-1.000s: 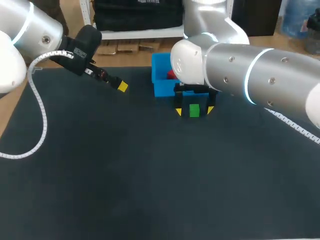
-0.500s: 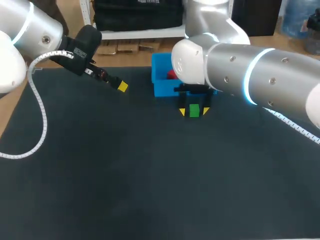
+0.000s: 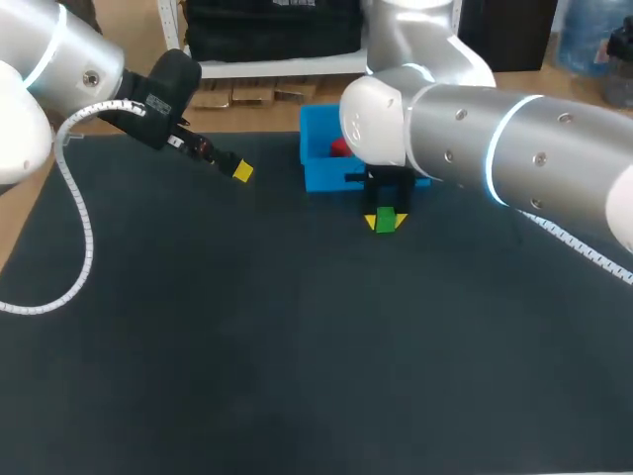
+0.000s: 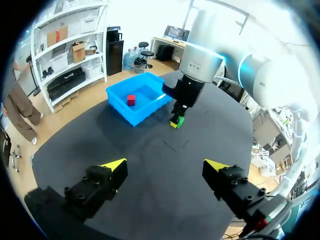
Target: Use the left arm to pick the red cube and place it into the blue plastic box first, then use the right arm to grasp the green cube and put it into the same blue plastic box after the first action is fully finished.
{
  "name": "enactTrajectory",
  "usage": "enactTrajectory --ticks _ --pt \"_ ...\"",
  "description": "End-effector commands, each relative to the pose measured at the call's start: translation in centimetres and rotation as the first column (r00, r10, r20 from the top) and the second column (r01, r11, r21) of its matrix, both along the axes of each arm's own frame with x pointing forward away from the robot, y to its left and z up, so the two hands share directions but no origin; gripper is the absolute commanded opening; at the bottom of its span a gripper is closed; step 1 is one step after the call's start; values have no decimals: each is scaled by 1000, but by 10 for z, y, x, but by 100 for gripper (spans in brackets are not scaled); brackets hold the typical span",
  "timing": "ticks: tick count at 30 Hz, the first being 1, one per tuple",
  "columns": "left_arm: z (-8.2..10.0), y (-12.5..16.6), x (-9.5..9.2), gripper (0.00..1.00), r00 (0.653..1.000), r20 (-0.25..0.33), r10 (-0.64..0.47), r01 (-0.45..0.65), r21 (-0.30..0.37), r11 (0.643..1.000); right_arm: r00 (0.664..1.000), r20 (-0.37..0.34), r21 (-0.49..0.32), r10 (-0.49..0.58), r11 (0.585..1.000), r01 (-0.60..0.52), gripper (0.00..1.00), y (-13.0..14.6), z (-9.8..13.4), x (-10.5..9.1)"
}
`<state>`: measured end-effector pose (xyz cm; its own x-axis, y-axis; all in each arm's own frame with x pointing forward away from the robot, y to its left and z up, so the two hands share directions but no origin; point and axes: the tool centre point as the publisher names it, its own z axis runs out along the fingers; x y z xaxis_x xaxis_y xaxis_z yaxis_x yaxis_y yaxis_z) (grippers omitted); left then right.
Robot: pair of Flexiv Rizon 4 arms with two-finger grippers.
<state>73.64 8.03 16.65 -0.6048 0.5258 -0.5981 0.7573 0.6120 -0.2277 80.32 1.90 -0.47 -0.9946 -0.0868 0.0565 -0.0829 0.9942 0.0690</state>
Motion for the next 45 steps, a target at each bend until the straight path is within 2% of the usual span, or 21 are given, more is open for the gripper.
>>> enactTrajectory --ticks 1,18,33,45 --pt "-1 1 0 100 1000 3 -3 3 -4 1000 1000 10 4 -6 1000 6 0 -8 7 -8" --pt "-1 1 0 100 1000 3 -3 3 -4 1000 999 36 3 2 1000 -2 0 -26 47 -11" --pt "-1 1 0 100 1000 3 -3 3 -4 1000 998 56 3 33 999 -33 0 -44 72 -12" --pt "-1 1 0 100 1000 3 -3 3 -4 1000 994 88 11 64 998 -66 0 -48 95 -9"
